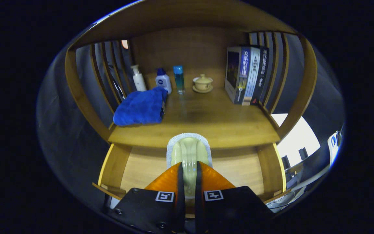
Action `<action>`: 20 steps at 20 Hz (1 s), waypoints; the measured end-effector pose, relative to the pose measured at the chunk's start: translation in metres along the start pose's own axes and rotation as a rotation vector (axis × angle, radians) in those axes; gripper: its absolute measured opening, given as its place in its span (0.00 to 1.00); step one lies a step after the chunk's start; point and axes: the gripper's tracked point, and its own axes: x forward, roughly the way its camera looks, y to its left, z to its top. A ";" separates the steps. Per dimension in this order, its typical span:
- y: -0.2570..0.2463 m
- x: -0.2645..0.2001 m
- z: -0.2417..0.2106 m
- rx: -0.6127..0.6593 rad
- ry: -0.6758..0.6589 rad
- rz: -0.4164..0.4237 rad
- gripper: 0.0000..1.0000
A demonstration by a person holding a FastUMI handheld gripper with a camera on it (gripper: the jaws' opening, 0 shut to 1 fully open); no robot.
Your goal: Pull open the drawer, take out the items inside it, and place them on the countertop above the cabinet.
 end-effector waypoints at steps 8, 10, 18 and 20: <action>0.004 0.078 0.075 0.046 -0.046 -0.035 0.20; 0.000 0.097 0.078 0.039 -0.020 -0.050 0.20; -0.012 0.137 0.073 0.061 0.037 -0.089 0.22; -0.009 0.143 0.076 0.061 0.022 -0.086 0.24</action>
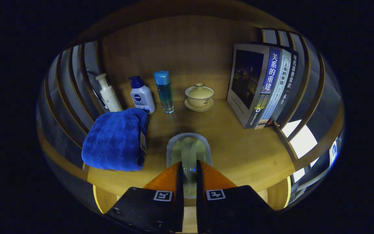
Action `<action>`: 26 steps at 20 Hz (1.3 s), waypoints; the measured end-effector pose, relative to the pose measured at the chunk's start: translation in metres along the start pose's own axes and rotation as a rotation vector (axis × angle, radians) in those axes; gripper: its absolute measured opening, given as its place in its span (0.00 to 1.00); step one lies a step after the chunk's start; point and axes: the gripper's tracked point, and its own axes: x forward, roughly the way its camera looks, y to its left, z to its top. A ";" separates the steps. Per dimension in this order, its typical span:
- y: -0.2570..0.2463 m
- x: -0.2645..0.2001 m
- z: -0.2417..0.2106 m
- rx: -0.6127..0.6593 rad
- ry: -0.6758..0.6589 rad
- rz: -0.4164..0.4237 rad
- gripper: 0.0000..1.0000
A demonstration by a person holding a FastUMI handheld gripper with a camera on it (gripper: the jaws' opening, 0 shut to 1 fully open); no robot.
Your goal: Pull open the drawer, take out the items inside it, and place them on the countertop above the cabinet.
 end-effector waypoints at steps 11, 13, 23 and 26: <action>0.010 0.005 -0.012 -0.020 0.017 0.016 0.74; 0.011 0.003 -0.013 -0.020 0.015 0.018 0.92; 0.032 -0.064 0.002 -0.047 -0.130 0.092 0.98; 0.046 -0.102 -0.001 -0.069 -0.180 0.156 0.97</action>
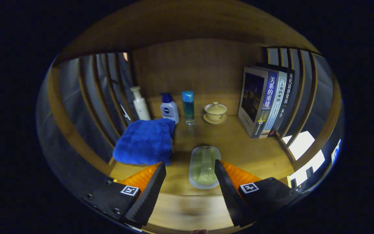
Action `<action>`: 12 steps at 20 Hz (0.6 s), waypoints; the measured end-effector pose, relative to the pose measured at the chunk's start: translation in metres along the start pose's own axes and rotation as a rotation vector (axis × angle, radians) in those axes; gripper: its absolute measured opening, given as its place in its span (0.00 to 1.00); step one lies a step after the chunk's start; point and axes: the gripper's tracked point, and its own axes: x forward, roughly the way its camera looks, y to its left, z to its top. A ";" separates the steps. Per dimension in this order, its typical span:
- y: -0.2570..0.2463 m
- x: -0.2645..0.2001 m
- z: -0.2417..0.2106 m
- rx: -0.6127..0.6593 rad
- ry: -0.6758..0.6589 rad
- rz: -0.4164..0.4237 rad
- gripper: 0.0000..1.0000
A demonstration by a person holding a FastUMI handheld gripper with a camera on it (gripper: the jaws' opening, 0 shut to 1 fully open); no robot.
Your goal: Pull open the drawer, take out the items inside it, and place them on the countertop above the cabinet.
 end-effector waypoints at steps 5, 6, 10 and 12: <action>0.007 -0.059 -0.011 -0.060 -0.089 0.043 0.97; 0.007 -0.070 -0.014 -0.065 -0.127 0.043 0.97; 0.013 -0.110 -0.043 -0.103 -0.222 0.063 0.97; 0.017 -0.128 -0.060 -0.119 -0.266 0.064 0.97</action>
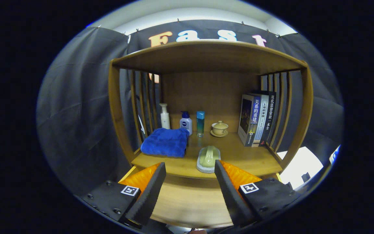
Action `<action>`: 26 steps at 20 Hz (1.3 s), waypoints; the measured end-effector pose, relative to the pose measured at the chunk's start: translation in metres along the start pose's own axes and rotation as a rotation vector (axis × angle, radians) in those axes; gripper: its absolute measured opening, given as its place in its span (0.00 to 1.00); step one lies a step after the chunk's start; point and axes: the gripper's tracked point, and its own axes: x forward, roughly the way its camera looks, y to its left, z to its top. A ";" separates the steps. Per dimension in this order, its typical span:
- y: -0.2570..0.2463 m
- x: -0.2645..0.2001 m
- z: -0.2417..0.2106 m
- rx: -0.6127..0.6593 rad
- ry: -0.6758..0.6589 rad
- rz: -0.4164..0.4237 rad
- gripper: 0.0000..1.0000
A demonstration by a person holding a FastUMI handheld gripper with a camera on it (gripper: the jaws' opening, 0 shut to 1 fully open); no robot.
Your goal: Pull open the drawer, take out the items inside it, and place them on the countertop above the cabinet.
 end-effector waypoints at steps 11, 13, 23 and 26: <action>0.007 -0.056 -0.078 0.030 -0.207 -0.089 0.97; -0.002 -0.066 -0.095 0.021 -0.232 -0.126 0.97; -0.004 -0.090 -0.189 -0.014 -0.242 -0.168 0.97; -0.010 -0.082 -0.201 0.029 -0.217 -0.180 0.97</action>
